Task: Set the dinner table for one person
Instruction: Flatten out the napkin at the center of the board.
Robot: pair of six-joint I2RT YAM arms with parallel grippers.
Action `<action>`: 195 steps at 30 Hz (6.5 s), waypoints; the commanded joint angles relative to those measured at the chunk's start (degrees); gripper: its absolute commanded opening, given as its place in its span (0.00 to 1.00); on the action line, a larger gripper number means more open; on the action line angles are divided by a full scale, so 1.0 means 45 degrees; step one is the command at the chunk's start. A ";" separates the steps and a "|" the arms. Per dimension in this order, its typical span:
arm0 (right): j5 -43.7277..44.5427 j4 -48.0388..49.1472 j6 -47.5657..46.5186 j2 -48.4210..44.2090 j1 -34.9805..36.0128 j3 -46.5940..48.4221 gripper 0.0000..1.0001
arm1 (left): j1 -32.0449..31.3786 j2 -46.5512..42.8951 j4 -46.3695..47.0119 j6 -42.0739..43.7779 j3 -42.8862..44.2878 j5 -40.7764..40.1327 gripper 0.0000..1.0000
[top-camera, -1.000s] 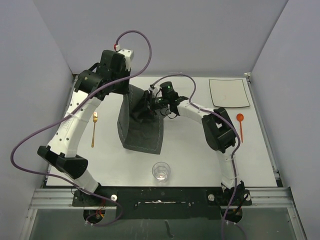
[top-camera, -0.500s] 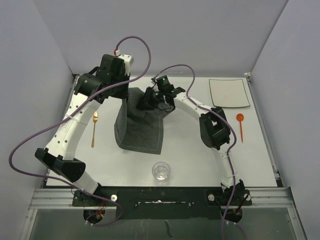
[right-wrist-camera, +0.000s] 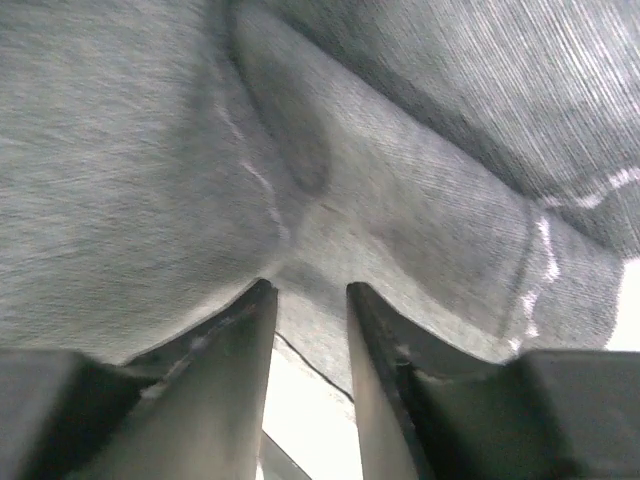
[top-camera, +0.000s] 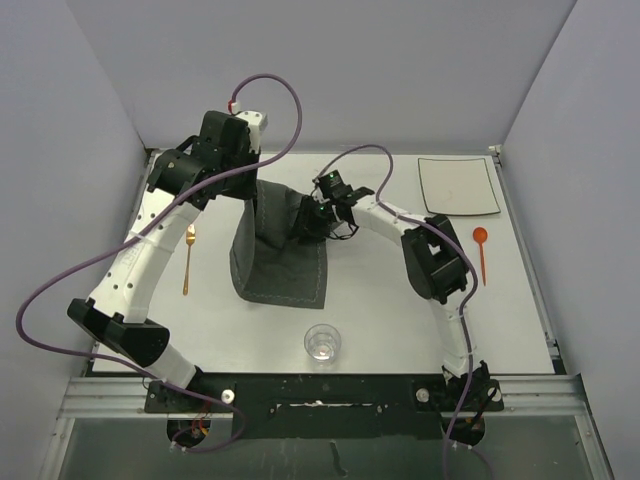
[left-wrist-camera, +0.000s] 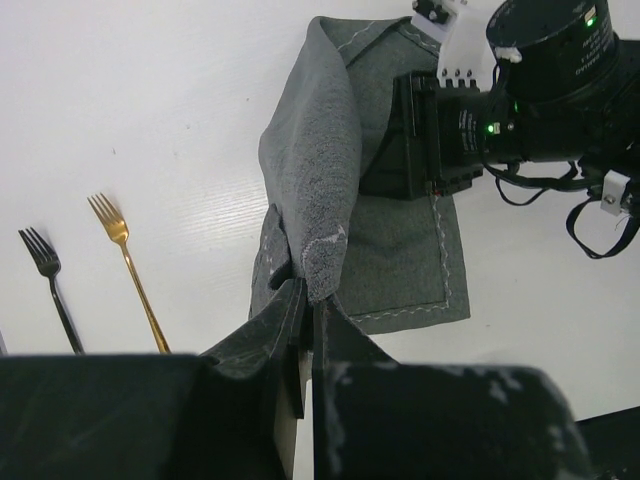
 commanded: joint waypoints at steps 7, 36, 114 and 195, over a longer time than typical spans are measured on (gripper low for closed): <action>-0.0268 0.2545 0.1479 -0.0997 -0.0190 -0.2243 0.53 | -0.0176 -0.0800 0.0688 -0.0161 0.0349 0.0217 0.00; -0.1548 0.7970 0.5727 0.0617 0.0409 -0.1958 0.42 | -0.0284 -0.0789 0.0680 -0.0158 0.0156 0.0104 0.00; -0.5326 0.5640 0.3213 -0.2529 -0.5732 0.7148 0.00 | -0.0353 0.4036 0.3066 0.4366 0.8120 -0.4777 0.00; 0.4000 -0.8423 -0.5375 -0.4735 -0.4066 0.0730 0.17 | -0.1603 0.0552 0.2895 -0.3207 -0.7168 0.1276 0.19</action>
